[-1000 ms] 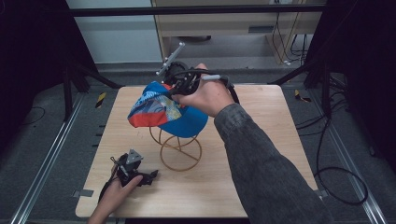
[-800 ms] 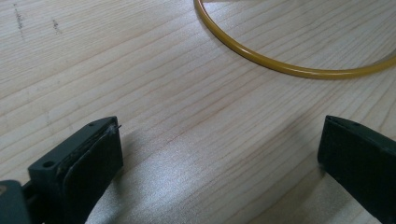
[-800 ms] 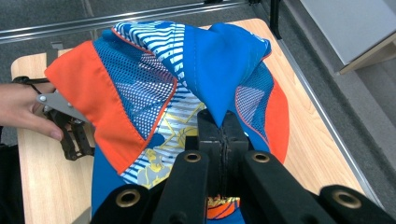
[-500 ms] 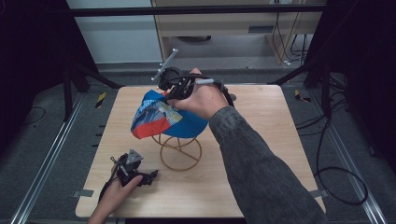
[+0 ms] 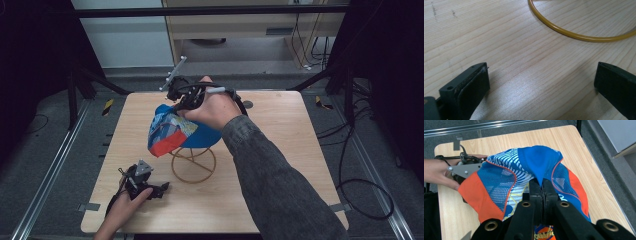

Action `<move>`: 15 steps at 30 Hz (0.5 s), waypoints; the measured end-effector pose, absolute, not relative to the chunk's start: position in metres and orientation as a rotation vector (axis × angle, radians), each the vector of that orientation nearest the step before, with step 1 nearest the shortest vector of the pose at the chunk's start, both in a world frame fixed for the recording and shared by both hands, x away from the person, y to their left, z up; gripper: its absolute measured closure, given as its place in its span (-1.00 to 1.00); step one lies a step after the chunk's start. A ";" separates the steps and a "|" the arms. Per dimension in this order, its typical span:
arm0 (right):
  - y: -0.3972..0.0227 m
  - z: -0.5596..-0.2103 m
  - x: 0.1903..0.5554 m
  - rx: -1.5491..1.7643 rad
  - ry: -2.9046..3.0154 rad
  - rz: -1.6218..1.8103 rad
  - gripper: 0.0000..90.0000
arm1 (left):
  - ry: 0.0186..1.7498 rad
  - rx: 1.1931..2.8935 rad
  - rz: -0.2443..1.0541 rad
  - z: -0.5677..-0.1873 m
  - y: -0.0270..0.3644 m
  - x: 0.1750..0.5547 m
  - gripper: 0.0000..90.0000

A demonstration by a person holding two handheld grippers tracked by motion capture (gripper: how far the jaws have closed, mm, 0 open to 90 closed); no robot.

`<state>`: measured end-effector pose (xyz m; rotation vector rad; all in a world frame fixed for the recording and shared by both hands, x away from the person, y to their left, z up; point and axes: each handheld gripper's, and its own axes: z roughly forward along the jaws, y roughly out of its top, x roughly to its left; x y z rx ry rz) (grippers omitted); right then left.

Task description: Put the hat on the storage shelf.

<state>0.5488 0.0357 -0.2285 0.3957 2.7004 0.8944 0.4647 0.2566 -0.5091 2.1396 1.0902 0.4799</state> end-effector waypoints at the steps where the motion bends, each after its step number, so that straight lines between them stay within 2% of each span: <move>1: 0.036 -0.229 0.549 0.399 2.701 0.896 0.95 | 1.090 2.140 0.480 -0.509 0.257 0.465 -1.00; 15: 0.031 -0.230 0.548 0.418 2.705 0.913 0.70 | 1.090 2.141 0.481 -0.509 0.257 0.465 -1.00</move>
